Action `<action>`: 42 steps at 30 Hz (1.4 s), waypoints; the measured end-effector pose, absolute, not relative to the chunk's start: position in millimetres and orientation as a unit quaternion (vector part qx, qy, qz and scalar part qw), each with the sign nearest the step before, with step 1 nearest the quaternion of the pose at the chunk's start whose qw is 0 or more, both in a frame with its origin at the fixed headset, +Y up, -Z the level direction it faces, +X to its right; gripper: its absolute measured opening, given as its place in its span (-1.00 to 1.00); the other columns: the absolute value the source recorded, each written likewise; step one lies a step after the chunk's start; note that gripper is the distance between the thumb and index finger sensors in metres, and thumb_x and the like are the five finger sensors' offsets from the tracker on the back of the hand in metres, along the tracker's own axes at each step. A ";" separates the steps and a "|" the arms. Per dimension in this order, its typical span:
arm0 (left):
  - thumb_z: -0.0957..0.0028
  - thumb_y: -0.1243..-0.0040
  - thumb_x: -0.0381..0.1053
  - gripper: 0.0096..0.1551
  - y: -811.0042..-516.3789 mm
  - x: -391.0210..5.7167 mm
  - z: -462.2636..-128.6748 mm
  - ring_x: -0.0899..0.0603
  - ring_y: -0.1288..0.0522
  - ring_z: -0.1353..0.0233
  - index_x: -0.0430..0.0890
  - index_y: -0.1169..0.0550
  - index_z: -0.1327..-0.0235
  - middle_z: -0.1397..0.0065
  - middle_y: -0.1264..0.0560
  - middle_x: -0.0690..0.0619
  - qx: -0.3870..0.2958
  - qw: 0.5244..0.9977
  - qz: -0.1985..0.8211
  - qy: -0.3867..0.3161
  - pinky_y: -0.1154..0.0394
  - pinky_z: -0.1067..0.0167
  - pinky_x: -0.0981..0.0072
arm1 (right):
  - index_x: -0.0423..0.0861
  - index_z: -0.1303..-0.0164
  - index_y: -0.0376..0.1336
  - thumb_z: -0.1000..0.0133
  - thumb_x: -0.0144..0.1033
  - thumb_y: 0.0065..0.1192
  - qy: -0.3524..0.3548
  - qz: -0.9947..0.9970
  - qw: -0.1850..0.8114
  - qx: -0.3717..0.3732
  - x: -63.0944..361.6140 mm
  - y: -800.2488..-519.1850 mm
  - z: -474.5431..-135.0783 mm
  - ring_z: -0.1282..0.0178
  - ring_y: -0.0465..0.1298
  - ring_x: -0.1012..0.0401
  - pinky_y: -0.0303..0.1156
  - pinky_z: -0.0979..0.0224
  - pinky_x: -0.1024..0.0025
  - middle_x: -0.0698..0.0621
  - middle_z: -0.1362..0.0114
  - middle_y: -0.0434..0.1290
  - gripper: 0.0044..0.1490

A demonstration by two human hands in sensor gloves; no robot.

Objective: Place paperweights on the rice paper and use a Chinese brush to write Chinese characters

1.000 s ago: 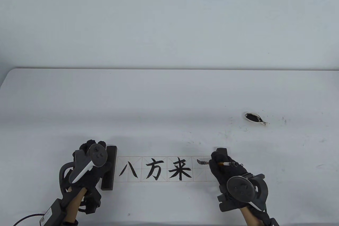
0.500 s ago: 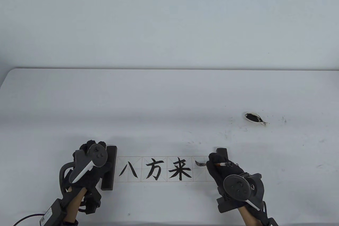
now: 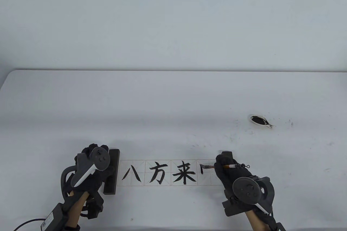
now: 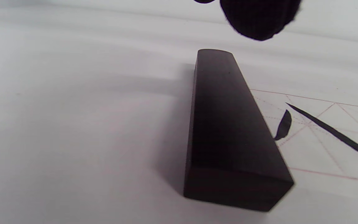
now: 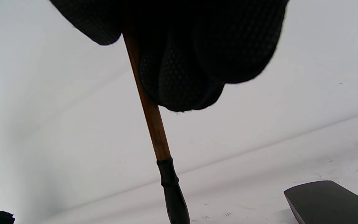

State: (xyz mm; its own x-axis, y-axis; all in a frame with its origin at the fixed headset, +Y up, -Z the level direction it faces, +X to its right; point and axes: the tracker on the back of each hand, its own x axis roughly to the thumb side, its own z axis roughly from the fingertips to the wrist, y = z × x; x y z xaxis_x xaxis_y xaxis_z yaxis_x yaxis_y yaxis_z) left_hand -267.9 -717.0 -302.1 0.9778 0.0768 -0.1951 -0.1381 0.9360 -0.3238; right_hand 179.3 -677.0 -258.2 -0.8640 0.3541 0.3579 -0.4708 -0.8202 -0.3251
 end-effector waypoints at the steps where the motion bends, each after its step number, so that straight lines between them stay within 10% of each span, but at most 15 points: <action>1: -0.03 0.00 0.25 0.02 -717.0 -267.9 -302.1 -0.28 0.24 -0.79 0.23 0.18 -0.68 -0.80 0.27 -0.01 -0.170 0.980 0.055 0.090 0.29 -0.66 -0.10 | -0.21 -0.18 0.36 -0.22 -0.11 0.10 -0.204 0.944 0.218 0.143 179.1 -677.5 -258.3 0.11 0.67 0.11 0.61 0.10 0.36 -0.12 -0.06 0.62 -0.48; 42: -0.03 0.00 0.25 0.02 -717.4 -267.8 -302.0 -0.29 0.22 -0.79 0.22 0.16 -0.68 -0.80 0.25 -0.03 -0.175 0.979 0.054 0.090 0.28 -0.66 -0.11 | -0.21 -0.13 0.38 -0.22 -0.10 0.08 -0.203 0.946 0.221 0.124 185.7 -673.8 -255.4 0.15 0.67 0.11 0.61 0.13 0.37 -0.11 -0.01 0.63 -0.49</action>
State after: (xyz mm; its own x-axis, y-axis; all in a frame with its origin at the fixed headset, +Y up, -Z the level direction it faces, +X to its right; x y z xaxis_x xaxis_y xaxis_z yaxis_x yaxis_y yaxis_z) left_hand -267.8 -717.4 -302.0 0.9779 0.0735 -0.1955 -0.1367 0.9328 -0.3334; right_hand 185.7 -673.8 -255.4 -0.8711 0.3678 0.3255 -0.4691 -0.8193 -0.3297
